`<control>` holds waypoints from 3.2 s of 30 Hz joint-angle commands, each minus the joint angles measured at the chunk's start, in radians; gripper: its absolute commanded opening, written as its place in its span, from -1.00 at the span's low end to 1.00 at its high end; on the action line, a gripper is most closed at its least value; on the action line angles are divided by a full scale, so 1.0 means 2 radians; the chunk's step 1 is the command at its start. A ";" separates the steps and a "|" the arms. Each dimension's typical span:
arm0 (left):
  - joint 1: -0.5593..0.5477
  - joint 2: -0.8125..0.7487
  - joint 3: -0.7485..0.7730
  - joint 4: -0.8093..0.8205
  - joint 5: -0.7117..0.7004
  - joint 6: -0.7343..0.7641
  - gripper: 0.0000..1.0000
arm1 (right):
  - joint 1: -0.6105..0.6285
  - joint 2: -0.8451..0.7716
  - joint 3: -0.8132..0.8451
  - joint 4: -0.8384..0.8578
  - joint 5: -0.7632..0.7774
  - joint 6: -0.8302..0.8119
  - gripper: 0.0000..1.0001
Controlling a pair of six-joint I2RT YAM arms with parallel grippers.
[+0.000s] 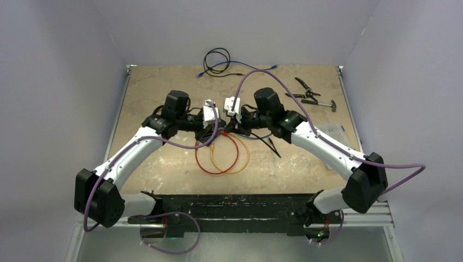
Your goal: Insert the plug into the switch port
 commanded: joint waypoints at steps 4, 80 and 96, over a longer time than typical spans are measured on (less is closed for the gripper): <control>-0.004 0.003 0.015 0.011 -0.022 -0.014 -0.71 | 0.005 0.004 0.004 0.015 0.017 -0.003 -1.00; 0.077 0.308 0.044 0.146 -0.154 -0.378 0.01 | 0.070 0.283 -0.267 0.723 0.333 0.188 -1.00; 0.079 0.321 0.050 0.133 -0.148 -0.367 -0.03 | 0.080 0.293 -0.259 0.741 0.361 0.168 -1.00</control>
